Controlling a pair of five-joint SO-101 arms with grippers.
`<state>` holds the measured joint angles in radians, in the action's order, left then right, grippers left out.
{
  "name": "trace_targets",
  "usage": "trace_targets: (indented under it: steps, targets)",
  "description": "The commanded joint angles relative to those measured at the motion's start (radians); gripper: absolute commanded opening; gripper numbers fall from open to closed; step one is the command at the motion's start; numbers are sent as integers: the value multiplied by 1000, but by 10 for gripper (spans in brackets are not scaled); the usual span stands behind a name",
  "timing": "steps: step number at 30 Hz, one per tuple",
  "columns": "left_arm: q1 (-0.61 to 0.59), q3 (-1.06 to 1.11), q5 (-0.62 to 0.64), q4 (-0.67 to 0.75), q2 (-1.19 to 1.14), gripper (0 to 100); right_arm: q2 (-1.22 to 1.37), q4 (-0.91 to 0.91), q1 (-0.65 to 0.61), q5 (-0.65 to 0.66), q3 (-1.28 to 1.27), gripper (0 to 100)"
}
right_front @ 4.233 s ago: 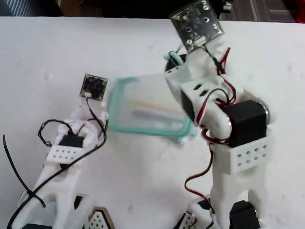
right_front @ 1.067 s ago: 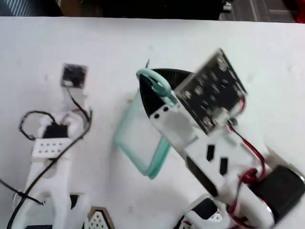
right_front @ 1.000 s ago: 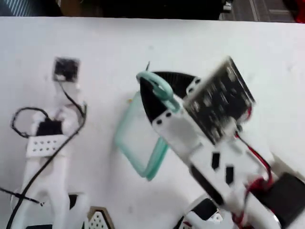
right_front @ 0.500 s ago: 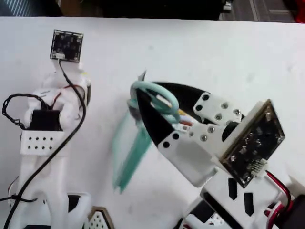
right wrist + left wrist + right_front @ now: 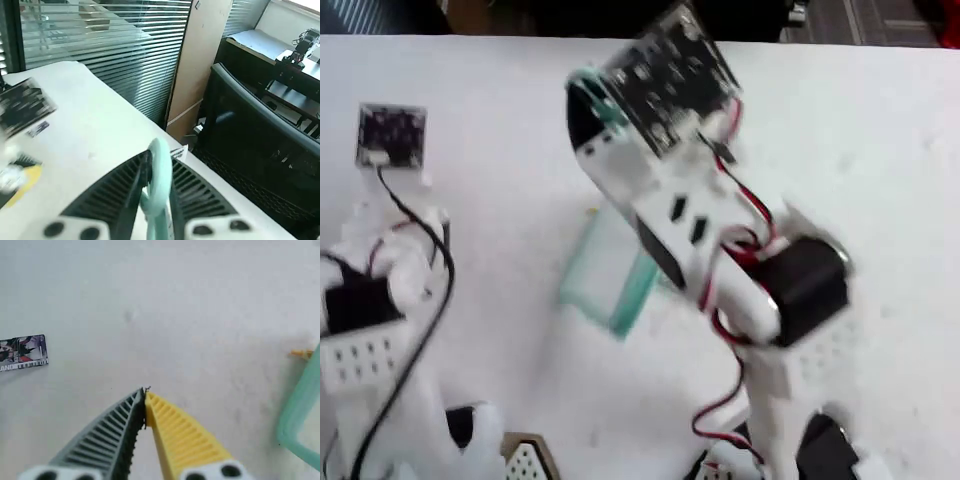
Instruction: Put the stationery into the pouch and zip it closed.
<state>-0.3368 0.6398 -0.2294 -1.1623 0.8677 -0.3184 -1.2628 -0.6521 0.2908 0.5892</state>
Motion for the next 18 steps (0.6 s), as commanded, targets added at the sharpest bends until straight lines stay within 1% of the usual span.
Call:
trace_targets:
  steps: [1, 4, 6, 8, 10, 12, 13, 14, 16, 18]
  targets:
    - [94, 118, -9, -29, 309, 24, 21, 102, 13, -9, 15, 16]
    - [193, 199, -6, -74, 538, 26, 35, 151, 25, -9, 8, 16]
    - [259, 259, 6, -69, 696, 27, 56, 163, 41, -23, 15, 16]
    - [329, 319, 66, -57, 843, 33, 74, 165, 53, -92, 31, 16]
    - [415, 379, 117, -48, 964, 87, 94, 157, 81, -161, 58, 16]
    - [486, 414, 164, -18, 978, 173, 102, 151, 90, -203, 77, 16]
    - [513, 434, 192, 0, 960, 199, 104, 139, 88, -209, 87, 16]
    - [535, 448, 207, 25, 937, 198, 105, 125, 87, -212, 100, 16]
    - [570, 470, 196, 89, 892, 194, 107, 97, 59, -210, 126, 16]
    - [567, 480, 190, 170, 857, 190, 105, 54, 30, -207, 161, 16]
